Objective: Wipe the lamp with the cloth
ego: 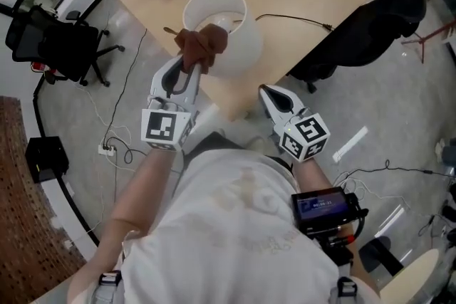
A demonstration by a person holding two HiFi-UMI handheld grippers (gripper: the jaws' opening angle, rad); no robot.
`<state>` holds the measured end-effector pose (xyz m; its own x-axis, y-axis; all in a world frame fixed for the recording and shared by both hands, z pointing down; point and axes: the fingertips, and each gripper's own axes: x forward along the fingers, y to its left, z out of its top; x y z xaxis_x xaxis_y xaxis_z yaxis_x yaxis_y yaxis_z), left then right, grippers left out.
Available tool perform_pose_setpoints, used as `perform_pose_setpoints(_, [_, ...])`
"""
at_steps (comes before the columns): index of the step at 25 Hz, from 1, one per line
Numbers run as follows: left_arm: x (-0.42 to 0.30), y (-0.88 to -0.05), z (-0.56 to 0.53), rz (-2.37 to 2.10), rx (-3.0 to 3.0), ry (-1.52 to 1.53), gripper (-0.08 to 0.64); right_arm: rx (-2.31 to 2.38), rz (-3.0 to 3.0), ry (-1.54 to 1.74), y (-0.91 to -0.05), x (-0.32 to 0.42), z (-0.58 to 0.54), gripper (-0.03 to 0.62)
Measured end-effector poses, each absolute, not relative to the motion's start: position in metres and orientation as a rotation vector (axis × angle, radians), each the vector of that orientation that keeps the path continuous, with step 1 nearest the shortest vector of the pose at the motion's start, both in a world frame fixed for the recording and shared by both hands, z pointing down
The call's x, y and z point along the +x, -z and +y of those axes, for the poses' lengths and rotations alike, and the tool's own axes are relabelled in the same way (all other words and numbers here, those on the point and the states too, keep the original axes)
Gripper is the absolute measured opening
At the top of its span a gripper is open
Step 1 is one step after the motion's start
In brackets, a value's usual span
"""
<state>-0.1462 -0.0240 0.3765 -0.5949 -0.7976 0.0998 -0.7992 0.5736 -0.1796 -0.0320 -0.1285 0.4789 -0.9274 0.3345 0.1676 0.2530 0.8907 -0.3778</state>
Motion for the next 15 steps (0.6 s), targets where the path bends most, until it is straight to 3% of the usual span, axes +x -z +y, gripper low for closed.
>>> perform_pose_setpoints(15, [-0.126,-0.501,-0.003,-2.421,1.255,-0.143,0.095,-0.446,-2.808,-0.544,-0.482,-0.027,-0.13,0.014])
